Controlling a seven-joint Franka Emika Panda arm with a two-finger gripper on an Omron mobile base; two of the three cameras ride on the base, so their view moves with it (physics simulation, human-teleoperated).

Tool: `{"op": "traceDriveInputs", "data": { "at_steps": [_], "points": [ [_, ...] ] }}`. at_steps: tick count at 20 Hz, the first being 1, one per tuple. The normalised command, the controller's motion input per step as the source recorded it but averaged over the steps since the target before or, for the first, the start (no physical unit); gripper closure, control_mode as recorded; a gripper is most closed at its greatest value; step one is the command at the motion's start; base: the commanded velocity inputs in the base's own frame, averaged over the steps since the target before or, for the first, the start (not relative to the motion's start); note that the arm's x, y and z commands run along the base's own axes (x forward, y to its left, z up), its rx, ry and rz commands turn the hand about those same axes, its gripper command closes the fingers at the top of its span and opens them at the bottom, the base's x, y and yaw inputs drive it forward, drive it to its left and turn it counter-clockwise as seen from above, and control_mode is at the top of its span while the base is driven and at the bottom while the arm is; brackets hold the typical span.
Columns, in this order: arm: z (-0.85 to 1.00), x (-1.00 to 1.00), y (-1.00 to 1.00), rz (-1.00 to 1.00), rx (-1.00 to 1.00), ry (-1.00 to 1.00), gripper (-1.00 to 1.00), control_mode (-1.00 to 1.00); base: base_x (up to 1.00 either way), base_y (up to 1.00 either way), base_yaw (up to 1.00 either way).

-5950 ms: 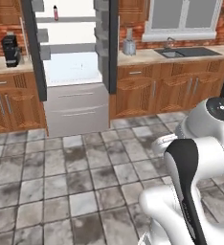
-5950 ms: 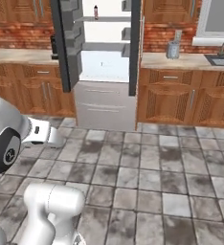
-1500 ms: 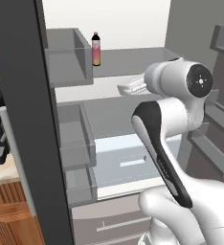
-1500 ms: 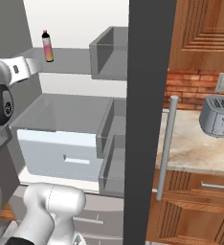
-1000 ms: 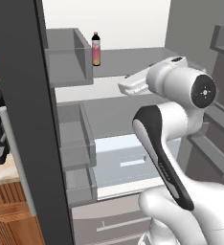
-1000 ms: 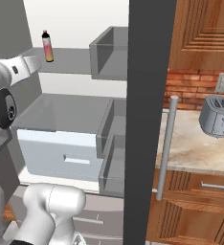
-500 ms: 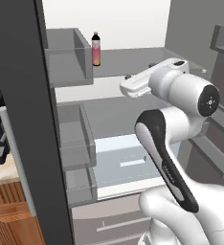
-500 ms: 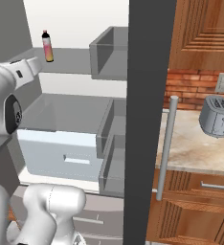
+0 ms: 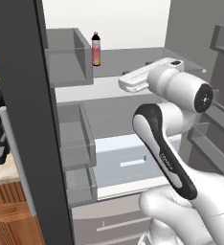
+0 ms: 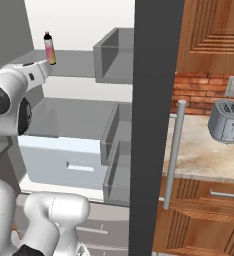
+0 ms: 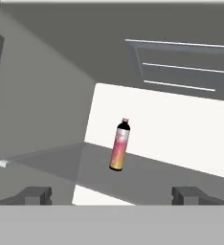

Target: Open the fridge, grab two sodas, and place both sodas inside the bowl with ice on the dining counter.

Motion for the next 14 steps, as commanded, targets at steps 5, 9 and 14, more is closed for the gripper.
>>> {"op": "traceDriveInputs", "data": {
  "at_steps": [5,9,14],
  "points": [
    [0.01,0.58,0.00,0.00,0.11,0.04,-1.00,-1.00,0.00,0.00,0.00],
    [0.03,0.44,0.00,-0.02,0.09,0.08,-1.00,-1.00,0.00,0.00,0.00],
    [-0.01,0.14,0.00,0.00,0.02,0.04,-1.00,-1.00,0.00,0.00,0.00]
  ]
}}
